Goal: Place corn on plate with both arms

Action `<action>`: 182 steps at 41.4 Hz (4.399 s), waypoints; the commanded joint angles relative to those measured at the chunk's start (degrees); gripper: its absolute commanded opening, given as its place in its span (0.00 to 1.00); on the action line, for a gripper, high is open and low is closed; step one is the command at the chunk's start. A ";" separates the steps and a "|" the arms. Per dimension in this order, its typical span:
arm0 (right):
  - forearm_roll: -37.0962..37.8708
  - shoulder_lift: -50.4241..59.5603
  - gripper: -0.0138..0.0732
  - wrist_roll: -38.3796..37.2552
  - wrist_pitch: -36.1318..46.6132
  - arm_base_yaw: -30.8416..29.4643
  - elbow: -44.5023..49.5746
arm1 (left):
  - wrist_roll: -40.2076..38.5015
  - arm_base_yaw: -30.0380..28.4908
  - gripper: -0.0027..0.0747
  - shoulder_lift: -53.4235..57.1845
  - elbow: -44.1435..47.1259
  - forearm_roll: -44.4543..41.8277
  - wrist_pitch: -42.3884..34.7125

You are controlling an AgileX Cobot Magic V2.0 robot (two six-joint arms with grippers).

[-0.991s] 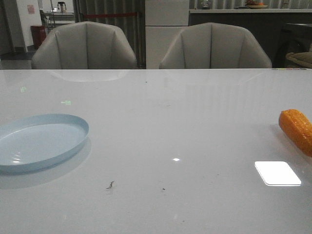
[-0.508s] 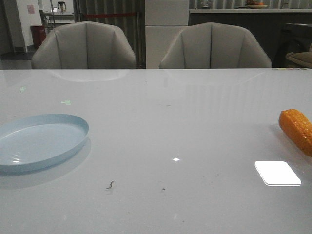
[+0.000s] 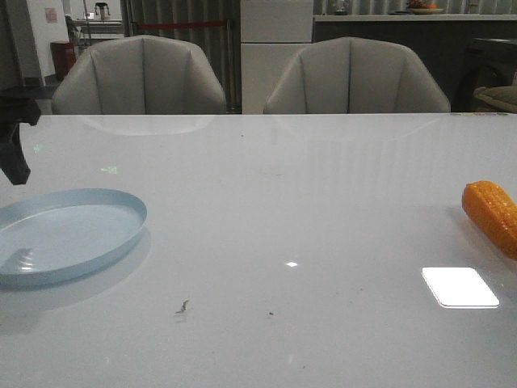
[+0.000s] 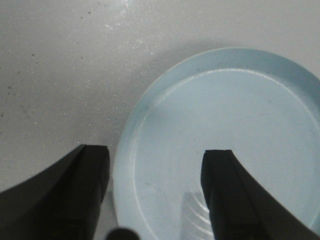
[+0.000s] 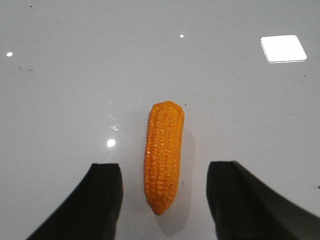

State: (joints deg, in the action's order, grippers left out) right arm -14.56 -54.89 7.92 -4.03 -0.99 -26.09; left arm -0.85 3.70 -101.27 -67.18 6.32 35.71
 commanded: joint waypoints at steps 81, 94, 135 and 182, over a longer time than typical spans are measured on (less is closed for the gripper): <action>-0.17 0.42 0.72 0.11 4.36 -0.40 -2.07 | 2.60 3.27 0.16 -5.98 -21.40 25.23 16.87; -0.17 0.42 0.72 0.11 4.36 -0.40 -2.07 | 2.60 14.75 0.16 -7.39 -21.40 24.71 11.91; -0.38 0.35 0.72 0.11 0.04 -0.46 -2.50 | 14.93 19.68 0.47 -14.31 -30.26 21.62 14.81; 0.58 -45.29 0.72 -0.91 -26.46 -5.40 -41.56 | 10.98 9.74 0.47 19.04 -3.46 1.87 -23.31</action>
State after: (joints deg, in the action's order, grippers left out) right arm -15.02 -101.91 6.88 -32.32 -6.10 -65.57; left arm 10.73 13.37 -89.64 -75.20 7.31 22.19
